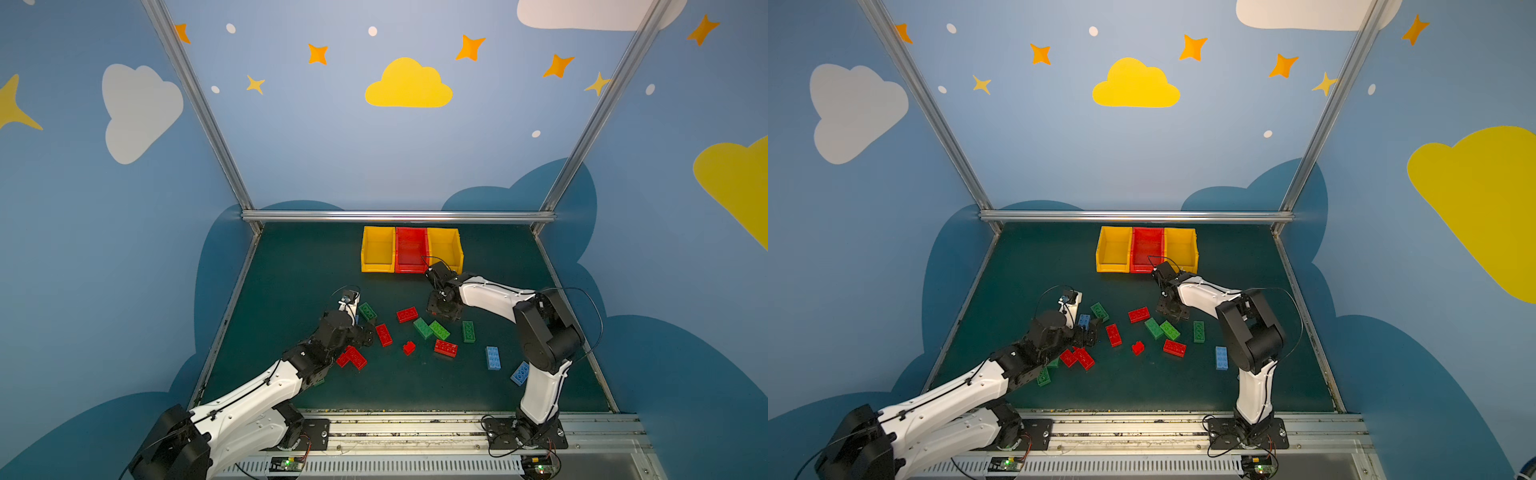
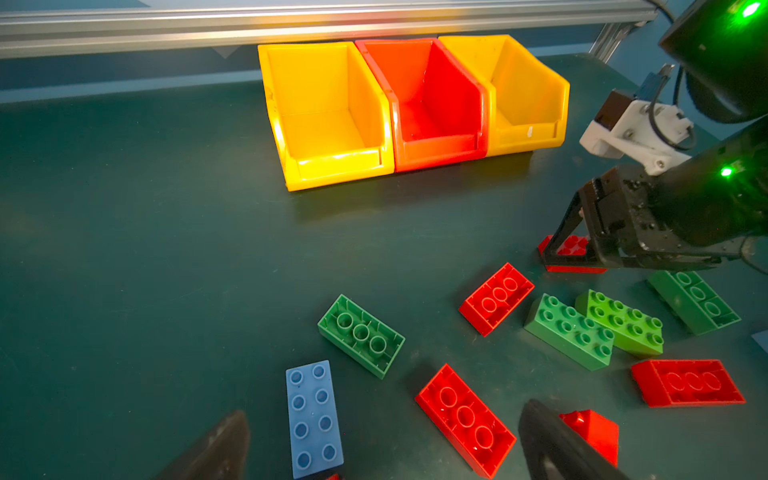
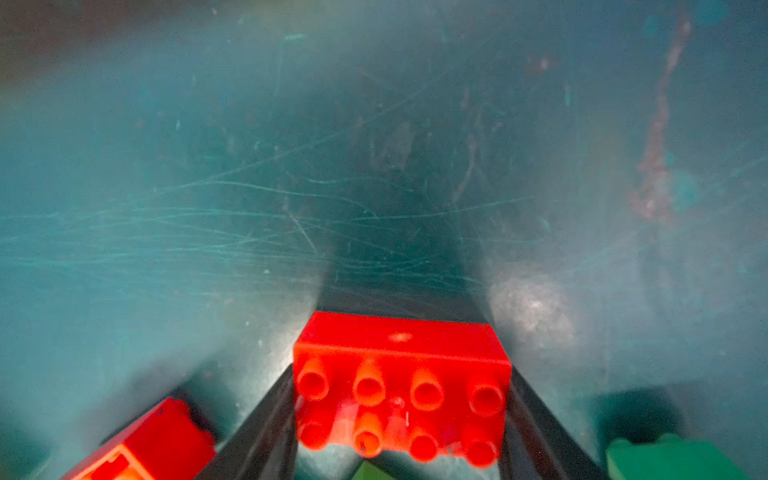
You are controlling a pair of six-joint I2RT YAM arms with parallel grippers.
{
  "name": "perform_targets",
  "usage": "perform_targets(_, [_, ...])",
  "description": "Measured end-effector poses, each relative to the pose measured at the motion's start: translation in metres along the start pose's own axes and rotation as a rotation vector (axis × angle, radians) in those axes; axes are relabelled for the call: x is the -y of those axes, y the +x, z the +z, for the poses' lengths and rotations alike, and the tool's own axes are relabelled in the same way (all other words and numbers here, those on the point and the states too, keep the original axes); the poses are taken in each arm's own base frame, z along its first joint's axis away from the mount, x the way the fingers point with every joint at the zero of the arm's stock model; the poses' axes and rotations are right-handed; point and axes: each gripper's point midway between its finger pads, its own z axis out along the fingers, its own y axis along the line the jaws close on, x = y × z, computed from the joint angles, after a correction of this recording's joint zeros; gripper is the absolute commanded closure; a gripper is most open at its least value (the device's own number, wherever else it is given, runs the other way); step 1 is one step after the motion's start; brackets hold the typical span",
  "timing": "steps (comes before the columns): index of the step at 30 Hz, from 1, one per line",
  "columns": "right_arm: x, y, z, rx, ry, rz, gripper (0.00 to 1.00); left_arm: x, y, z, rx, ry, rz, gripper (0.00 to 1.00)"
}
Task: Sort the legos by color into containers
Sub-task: 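Carry the red brick with the right gripper into the far yellow bin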
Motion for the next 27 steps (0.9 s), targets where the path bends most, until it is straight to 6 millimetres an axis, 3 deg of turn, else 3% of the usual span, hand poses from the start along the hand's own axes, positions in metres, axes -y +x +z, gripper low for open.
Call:
perform_targets(4, [-0.002, -0.006, -0.007, 0.009, 0.008, -0.033, 0.56, 0.000, 0.003, 0.003, -0.010, -0.002, 0.002, 0.00])
perform_targets(7, [-0.008, -0.026, -0.021, 0.051, 0.004, -0.055, 0.56, 0.002, 0.006, 0.007, -0.024, 0.006, -0.004, 0.00])
perform_targets(10, [-0.017, -0.063, -0.044, 0.129, -0.026, -0.064, 0.56, 0.007, 0.010, 0.012, -0.047, 0.024, -0.013, 0.00])
perform_targets(15, [-0.027, -0.148, -0.092, 0.299, -0.102, -0.028, 0.56, 0.020, 0.000, 0.021, -0.057, 0.063, -0.036, 0.00])
perform_targets(17, [-0.028, -0.175, -0.096, 0.340, -0.114, -0.014, 0.55, 0.025, -0.007, 0.024, -0.052, 0.077, -0.041, 0.00])
perform_targets(19, [-0.029, -0.196, -0.090, 0.357, -0.121, -0.008, 0.54, 0.031, -0.015, 0.028, -0.047, 0.092, -0.049, 0.00])
perform_targets(23, [-0.032, -0.231, -0.046, 0.340, -0.115, -0.020, 0.54, 0.046, -0.021, 0.043, -0.068, 0.123, -0.053, 0.00])
perform_targets(27, [-0.032, -0.242, -0.006, 0.301, -0.099, -0.037, 0.53, 0.059, -0.021, 0.059, -0.103, 0.136, -0.036, 0.00])
